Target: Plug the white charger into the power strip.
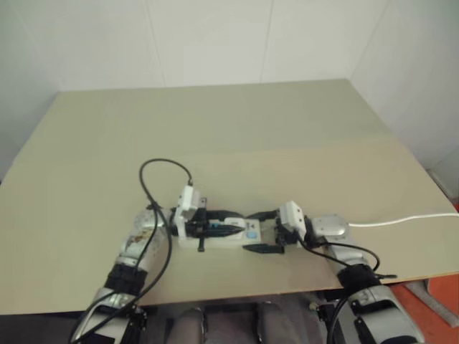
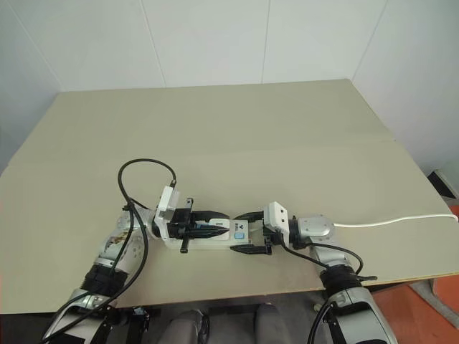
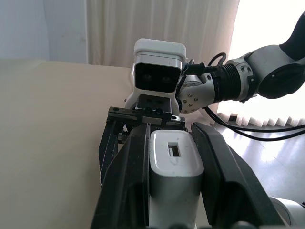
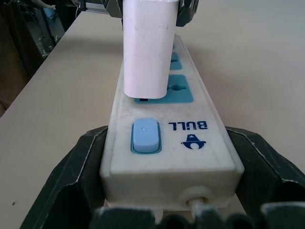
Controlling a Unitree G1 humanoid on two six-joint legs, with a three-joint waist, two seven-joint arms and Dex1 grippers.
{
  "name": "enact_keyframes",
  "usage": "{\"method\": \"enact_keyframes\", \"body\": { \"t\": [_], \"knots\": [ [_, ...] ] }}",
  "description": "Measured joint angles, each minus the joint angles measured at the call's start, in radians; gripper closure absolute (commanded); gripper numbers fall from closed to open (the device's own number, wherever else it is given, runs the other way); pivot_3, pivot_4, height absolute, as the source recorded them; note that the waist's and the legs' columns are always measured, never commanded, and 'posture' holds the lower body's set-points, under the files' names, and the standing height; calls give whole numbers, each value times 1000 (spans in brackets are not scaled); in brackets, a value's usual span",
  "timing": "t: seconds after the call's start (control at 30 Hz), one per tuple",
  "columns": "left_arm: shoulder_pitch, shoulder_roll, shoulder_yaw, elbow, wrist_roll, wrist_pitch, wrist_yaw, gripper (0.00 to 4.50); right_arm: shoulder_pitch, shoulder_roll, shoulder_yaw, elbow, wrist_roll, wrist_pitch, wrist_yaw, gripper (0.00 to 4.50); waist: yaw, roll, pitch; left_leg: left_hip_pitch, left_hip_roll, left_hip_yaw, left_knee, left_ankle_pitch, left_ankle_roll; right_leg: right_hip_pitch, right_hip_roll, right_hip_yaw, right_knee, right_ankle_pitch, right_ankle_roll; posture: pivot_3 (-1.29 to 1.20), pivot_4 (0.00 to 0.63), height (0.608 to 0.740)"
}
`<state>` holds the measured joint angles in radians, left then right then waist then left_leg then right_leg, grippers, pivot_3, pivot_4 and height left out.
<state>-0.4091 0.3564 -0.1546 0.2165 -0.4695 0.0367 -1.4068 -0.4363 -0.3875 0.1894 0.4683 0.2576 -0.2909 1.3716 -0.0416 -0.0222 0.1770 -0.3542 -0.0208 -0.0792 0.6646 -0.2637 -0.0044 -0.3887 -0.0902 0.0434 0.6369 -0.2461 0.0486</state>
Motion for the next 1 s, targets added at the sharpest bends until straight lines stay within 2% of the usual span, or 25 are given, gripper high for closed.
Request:
{"method": "enact_keyframes", "body": {
  "t": [0.53,0.93,1.0],
  "knots": [
    [18,31,-19,18,16,-125,-24,3457,4,-2,7,-15,0,11,-5,1097,-3,0,0,0,1,0,-4,0,0,0,0,0,-5,0,0,0,150,740],
    [7,47,-41,14,18,-111,-7,3457,4,-2,7,-14,-1,12,-6,1097,-2,1,-1,0,1,0,-4,0,0,0,0,0,-4,0,0,0,150,740],
    [3,49,-42,13,18,-98,-4,2737,4,-2,7,-13,-1,12,-6,1097,-2,1,-1,0,1,0,-4,0,0,0,0,0,-4,0,0,0,150,740]
  ]
}}
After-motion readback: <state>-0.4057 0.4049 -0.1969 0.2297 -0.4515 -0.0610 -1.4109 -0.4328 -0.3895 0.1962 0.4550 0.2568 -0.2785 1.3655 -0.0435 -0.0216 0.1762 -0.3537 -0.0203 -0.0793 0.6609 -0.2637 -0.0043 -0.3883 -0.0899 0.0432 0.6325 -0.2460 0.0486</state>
